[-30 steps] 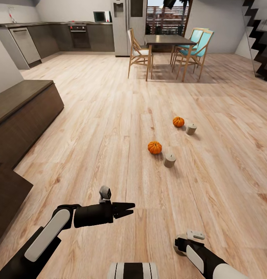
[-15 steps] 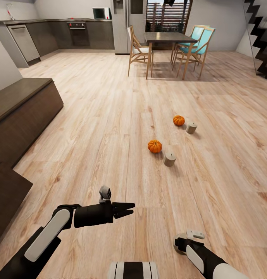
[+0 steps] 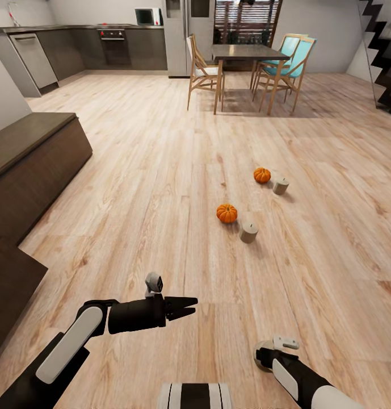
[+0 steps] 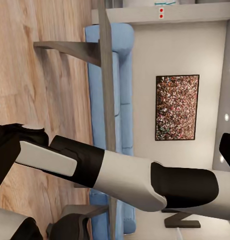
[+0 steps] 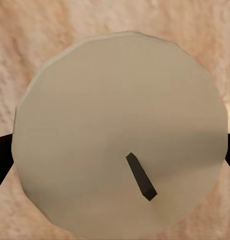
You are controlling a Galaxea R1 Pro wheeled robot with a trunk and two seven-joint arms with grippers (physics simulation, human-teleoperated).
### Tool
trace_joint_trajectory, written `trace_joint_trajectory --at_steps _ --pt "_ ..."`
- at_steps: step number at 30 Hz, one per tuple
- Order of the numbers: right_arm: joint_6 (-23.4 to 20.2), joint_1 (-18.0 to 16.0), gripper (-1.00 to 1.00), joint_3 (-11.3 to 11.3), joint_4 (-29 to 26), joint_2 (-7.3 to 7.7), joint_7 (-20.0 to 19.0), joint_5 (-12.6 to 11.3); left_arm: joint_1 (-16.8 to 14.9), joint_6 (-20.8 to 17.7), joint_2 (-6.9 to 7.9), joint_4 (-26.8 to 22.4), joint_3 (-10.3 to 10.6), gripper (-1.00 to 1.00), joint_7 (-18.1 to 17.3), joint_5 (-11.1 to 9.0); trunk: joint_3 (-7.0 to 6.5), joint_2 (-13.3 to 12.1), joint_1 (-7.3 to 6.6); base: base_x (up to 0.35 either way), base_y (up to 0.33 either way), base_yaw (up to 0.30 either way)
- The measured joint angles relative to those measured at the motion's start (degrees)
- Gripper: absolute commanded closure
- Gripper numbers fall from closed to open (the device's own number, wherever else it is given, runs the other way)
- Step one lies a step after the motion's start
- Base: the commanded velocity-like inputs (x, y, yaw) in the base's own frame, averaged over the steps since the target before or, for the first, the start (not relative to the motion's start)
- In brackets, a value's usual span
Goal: Place each of the two pumpkins and all three candles from the living room inside a cabinet in the living room (use any cabinet), then make sure every cabinet is closed, and position the cauldron so it is next to a table in the living room.
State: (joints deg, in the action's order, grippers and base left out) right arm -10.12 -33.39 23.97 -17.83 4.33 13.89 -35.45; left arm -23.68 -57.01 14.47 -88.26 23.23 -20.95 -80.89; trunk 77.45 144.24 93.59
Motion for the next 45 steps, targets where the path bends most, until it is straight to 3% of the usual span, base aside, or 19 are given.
trace_joint_trajectory --at_steps 2,3,41,43,45 --pt "0.0 0.0 -1.00 0.0 0.0 0.00 0.0 0.0 0.0 0.0 0.03 0.0 0.0 -1.00 0.0 0.0 0.00 0.0 0.00 0.000 0.000 0.000" --pt "0.0 0.0 1.00 0.0 0.0 0.00 0.0 0.0 0.0 0.0 0.05 0.0 0.0 -1.00 0.0 0.0 0.00 0.0 0.00 0.000 0.000 0.000" --pt "0.0 0.0 1.00 0.0 0.0 0.00 -0.1 0.3 0.0 0.1 0.09 0.2 0.0 -1.00 0.0 0.0 0.00 0.0 0.00 0.000 0.000 0.000" --pt "0.1 0.1 1.00 0.1 0.2 0.00 -0.1 -1.3 0.0 0.1 0.05 0.2 0.0 -1.00 0.0 0.0 -0.42 0.0 -0.03 0.000 0.000 0.000" --pt "0.1 0.1 1.00 0.1 0.2 0.00 -0.1 -1.3 0.0 0.1 0.02 0.2 0.0 -1.00 0.0 0.0 -0.87 -0.1 -0.08 0.000 0.000 0.000"
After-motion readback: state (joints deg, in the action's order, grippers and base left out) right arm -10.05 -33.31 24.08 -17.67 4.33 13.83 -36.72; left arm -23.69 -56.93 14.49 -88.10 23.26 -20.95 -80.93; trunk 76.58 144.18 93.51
